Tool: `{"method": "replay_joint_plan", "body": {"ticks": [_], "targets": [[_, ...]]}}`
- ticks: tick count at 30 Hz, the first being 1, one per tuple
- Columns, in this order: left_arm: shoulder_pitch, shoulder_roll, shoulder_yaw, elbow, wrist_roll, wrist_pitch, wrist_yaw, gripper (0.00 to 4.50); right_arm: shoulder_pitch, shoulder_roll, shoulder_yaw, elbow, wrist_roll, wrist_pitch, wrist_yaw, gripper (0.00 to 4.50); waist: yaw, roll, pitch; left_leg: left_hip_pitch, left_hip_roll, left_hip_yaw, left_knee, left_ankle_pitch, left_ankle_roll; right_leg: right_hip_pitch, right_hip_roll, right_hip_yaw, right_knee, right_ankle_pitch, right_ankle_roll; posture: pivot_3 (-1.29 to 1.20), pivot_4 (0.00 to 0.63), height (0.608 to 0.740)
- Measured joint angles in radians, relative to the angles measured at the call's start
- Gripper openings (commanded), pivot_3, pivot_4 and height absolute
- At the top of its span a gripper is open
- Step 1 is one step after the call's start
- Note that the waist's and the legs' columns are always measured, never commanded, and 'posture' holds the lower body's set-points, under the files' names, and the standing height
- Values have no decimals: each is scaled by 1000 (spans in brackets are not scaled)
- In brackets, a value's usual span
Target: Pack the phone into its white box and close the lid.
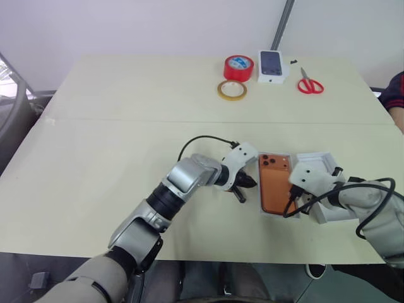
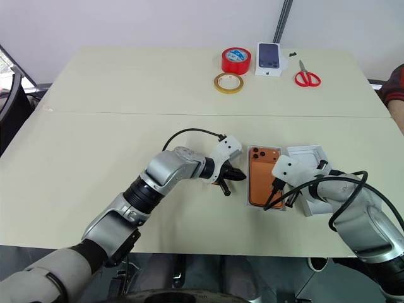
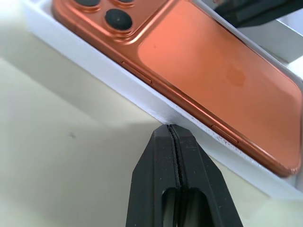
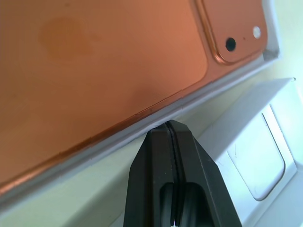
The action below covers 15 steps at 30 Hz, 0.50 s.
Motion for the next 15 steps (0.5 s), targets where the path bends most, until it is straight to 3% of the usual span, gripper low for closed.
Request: {"method": "replay_joint_plan", "body": {"ticks": [15], "targets": [[64, 39, -17, -145, -10, 64, -43, 33, 54, -59, -238, -48, 148, 1, 99, 0, 3, 2, 0, -1, 0, 0, 0, 0, 0, 0, 0, 0, 0, 0, 0, 0, 150, 740]]}}
